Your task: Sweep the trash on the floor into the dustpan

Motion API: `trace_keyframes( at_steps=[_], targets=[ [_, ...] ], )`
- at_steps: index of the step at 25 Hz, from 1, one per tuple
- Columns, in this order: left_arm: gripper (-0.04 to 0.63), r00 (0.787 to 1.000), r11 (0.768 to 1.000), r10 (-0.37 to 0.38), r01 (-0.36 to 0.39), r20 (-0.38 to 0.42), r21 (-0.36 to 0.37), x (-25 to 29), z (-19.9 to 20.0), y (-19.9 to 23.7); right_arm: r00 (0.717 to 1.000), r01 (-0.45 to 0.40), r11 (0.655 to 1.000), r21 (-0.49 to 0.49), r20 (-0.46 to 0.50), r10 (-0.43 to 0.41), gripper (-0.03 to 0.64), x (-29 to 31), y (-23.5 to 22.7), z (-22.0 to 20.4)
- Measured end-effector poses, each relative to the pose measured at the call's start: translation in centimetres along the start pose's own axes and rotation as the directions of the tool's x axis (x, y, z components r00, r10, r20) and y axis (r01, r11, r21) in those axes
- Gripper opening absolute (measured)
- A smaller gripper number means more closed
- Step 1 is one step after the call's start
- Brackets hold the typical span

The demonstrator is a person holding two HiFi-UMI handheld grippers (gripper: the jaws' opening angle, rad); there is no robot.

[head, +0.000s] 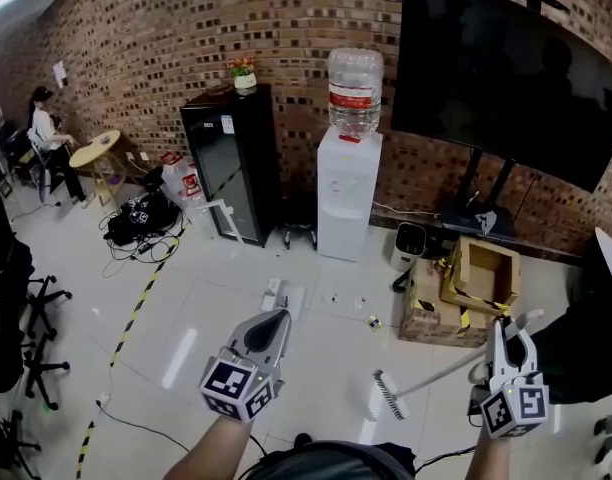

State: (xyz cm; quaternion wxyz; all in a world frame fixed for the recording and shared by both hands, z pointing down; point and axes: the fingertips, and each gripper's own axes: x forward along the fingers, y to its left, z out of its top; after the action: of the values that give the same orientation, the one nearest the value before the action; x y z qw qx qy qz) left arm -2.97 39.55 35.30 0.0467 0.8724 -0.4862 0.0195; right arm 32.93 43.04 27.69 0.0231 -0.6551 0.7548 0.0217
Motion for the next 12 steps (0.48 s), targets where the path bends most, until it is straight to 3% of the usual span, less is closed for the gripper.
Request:
trace_keyframes(
  at_steps=[6,12],
  targets=[
    [0.006,1.000,1.000,-0.020,0.020,-0.010,-0.012,-1.4,-1.1,4.3,1.000,0.031,0.999,-0.006,0.002,-0.031,0.103,1.8,3.1,-0.4],
    [0.006,0.999,0.998,-0.043,0.042,-0.016,-0.040,0.8,-1.1,7.7,0.999,0.031,1.000,0.000,-0.008,-0.031,0.103,6.0,4.9,-0.1]
  ],
)
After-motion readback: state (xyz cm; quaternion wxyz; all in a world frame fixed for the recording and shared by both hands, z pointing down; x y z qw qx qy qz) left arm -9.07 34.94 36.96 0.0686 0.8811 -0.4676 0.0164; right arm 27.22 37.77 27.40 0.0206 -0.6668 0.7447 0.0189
